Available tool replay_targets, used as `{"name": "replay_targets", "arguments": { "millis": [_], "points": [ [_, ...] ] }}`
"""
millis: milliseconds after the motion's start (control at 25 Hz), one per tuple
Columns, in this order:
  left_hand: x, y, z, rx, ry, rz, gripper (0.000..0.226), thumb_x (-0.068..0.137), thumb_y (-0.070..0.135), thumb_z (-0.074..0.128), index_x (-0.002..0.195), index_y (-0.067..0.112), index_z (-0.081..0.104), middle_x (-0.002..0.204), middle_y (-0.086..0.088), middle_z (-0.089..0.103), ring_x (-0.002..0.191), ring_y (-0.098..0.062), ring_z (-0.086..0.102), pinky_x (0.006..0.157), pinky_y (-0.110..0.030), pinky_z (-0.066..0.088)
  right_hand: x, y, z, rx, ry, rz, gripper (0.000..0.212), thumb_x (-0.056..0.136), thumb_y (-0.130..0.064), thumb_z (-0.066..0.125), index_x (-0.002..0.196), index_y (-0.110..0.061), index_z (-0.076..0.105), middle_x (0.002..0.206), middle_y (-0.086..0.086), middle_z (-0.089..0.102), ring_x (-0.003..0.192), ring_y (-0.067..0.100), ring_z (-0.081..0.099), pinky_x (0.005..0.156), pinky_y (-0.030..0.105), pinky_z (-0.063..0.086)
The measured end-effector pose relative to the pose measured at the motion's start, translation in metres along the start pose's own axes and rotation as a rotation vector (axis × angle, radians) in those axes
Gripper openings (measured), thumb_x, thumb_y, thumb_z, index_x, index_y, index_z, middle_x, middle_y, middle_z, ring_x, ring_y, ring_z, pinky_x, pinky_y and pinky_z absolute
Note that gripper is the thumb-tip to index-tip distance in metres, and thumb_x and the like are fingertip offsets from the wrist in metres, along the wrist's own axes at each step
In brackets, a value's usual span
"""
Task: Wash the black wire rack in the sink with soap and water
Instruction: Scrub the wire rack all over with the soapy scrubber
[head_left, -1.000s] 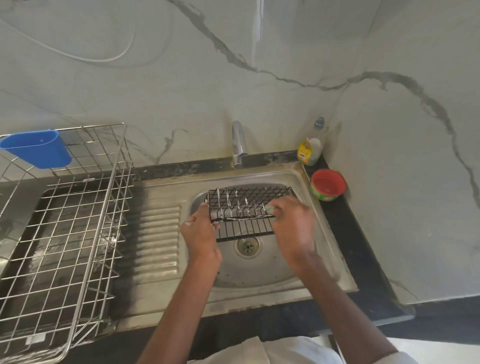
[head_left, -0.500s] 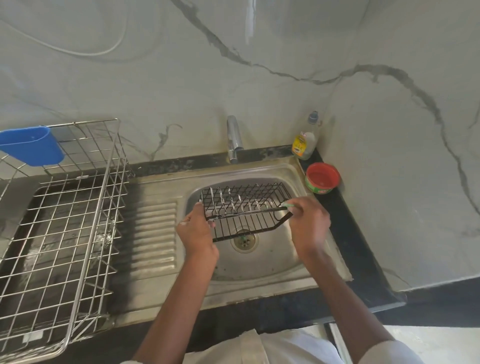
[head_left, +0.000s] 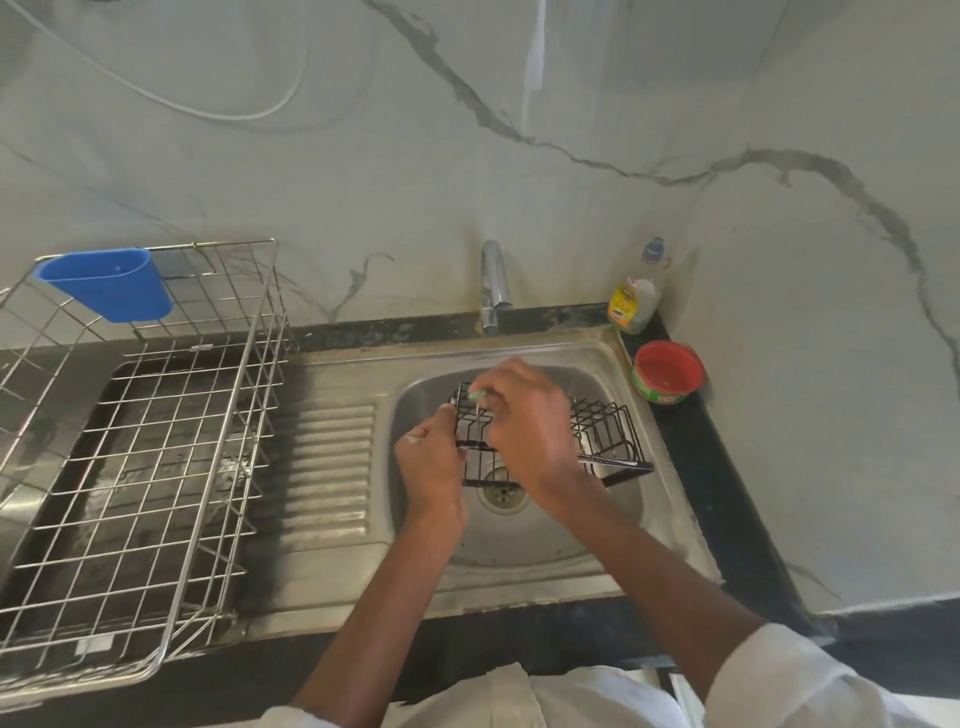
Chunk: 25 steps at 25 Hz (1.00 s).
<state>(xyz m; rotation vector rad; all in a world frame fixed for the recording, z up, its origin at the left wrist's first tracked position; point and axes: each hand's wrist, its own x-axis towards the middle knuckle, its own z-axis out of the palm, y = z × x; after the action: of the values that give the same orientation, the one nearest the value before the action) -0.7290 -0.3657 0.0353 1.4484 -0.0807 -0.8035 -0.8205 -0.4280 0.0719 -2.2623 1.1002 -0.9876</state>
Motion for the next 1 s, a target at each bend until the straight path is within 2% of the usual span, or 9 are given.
{"name": "replay_targets", "arguments": {
  "millis": [120, 280, 440, 480, 560, 680, 760, 880, 1000],
  "points": [
    [0.003, 0.003, -0.004, 0.013, 0.004, 0.025, 0.014, 0.099, 0.013, 0.065, 0.087, 0.008, 0.067, 0.079, -0.011, 0.052, 0.059, -0.018, 0.041, 0.050, -0.026, 0.038, -0.003, -0.008, 0.002, 0.062, -0.076, -0.053, 0.029, 0.084, 0.016, 0.069, 0.093, -0.010, 0.079, 0.091, -0.002, 0.073, 0.079, 0.011, 0.068, 0.070, 0.024, 0.058],
    [0.012, 0.006, -0.012, 0.004, 0.032, 0.038, 0.015, 0.102, 0.014, 0.065, 0.088, 0.008, 0.065, 0.081, -0.011, 0.052, 0.060, -0.018, 0.043, 0.051, -0.024, 0.041, -0.021, 0.004, -0.007, -0.040, -0.200, -0.146, 0.027, 0.084, 0.011, 0.072, 0.093, -0.013, 0.079, 0.093, -0.002, 0.073, 0.086, 0.016, 0.067, 0.073, 0.026, 0.055],
    [0.014, 0.004, -0.017, 0.003, -0.002, -0.029, 0.028, 0.103, 0.019, 0.069, 0.076, 0.012, 0.064, 0.070, -0.005, 0.061, 0.056, -0.010, 0.051, 0.053, -0.016, 0.050, -0.001, 0.026, -0.012, -0.152, 0.061, 0.329, 0.023, 0.091, 0.003, 0.067, 0.098, -0.016, 0.079, 0.099, -0.002, 0.073, 0.091, 0.014, 0.065, 0.066, 0.014, 0.042],
    [0.011, 0.005, -0.015, 0.010, -0.003, -0.030, 0.030, 0.102, 0.018, 0.069, 0.073, 0.013, 0.064, 0.066, -0.001, 0.061, 0.051, -0.006, 0.049, 0.050, -0.014, 0.048, 0.003, 0.017, -0.005, -0.128, 0.080, 0.361, 0.023, 0.092, 0.002, 0.067, 0.100, -0.017, 0.078, 0.100, -0.003, 0.073, 0.090, 0.011, 0.064, 0.067, 0.008, 0.039],
    [0.009, 0.005, -0.014, 0.018, 0.003, -0.022, 0.029, 0.101, 0.015, 0.069, 0.073, 0.008, 0.065, 0.063, -0.004, 0.057, 0.046, -0.007, 0.047, 0.049, -0.021, 0.045, -0.004, -0.009, 0.012, -0.049, 0.036, 0.236, 0.024, 0.092, 0.003, 0.068, 0.098, -0.018, 0.078, 0.099, -0.006, 0.072, 0.088, 0.008, 0.063, 0.069, 0.007, 0.044],
    [0.012, 0.005, -0.019, 0.010, 0.003, -0.023, 0.021, 0.100, 0.015, 0.069, 0.081, 0.005, 0.067, 0.068, -0.008, 0.055, 0.051, -0.012, 0.047, 0.052, -0.022, 0.046, -0.035, -0.014, 0.014, -0.076, -0.043, 0.029, 0.027, 0.089, 0.004, 0.069, 0.097, -0.020, 0.078, 0.098, -0.007, 0.073, 0.093, 0.014, 0.064, 0.071, 0.022, 0.052],
    [0.018, 0.003, -0.026, -0.017, 0.009, -0.047, 0.021, 0.101, 0.018, 0.071, 0.083, 0.009, 0.065, 0.074, -0.006, 0.056, 0.052, -0.011, 0.048, 0.060, -0.021, 0.051, -0.035, 0.010, -0.003, -0.165, 0.032, 0.158, 0.029, 0.087, 0.006, 0.069, 0.096, -0.020, 0.079, 0.098, -0.006, 0.074, 0.093, 0.016, 0.064, 0.067, 0.015, 0.043],
    [0.022, 0.001, -0.034, -0.039, 0.022, -0.071, 0.031, 0.100, 0.019, 0.071, 0.073, 0.016, 0.058, 0.072, -0.002, 0.049, 0.052, -0.012, 0.045, 0.077, -0.028, 0.054, -0.043, 0.029, -0.019, -0.322, 0.119, 0.487, 0.026, 0.090, 0.000, 0.068, 0.101, -0.022, 0.079, 0.103, -0.003, 0.074, 0.092, 0.018, 0.066, 0.062, 0.022, 0.039],
    [0.020, 0.000, -0.038, -0.052, 0.060, -0.085, 0.037, 0.100, 0.017, 0.070, 0.067, 0.018, 0.054, 0.065, 0.001, 0.048, 0.050, -0.014, 0.043, 0.066, -0.024, 0.049, -0.055, -0.007, 0.005, -0.233, 0.062, 0.413, 0.026, 0.094, -0.001, 0.066, 0.104, -0.021, 0.077, 0.106, -0.007, 0.073, 0.094, 0.007, 0.061, 0.068, 0.014, 0.043]
  ]
}}
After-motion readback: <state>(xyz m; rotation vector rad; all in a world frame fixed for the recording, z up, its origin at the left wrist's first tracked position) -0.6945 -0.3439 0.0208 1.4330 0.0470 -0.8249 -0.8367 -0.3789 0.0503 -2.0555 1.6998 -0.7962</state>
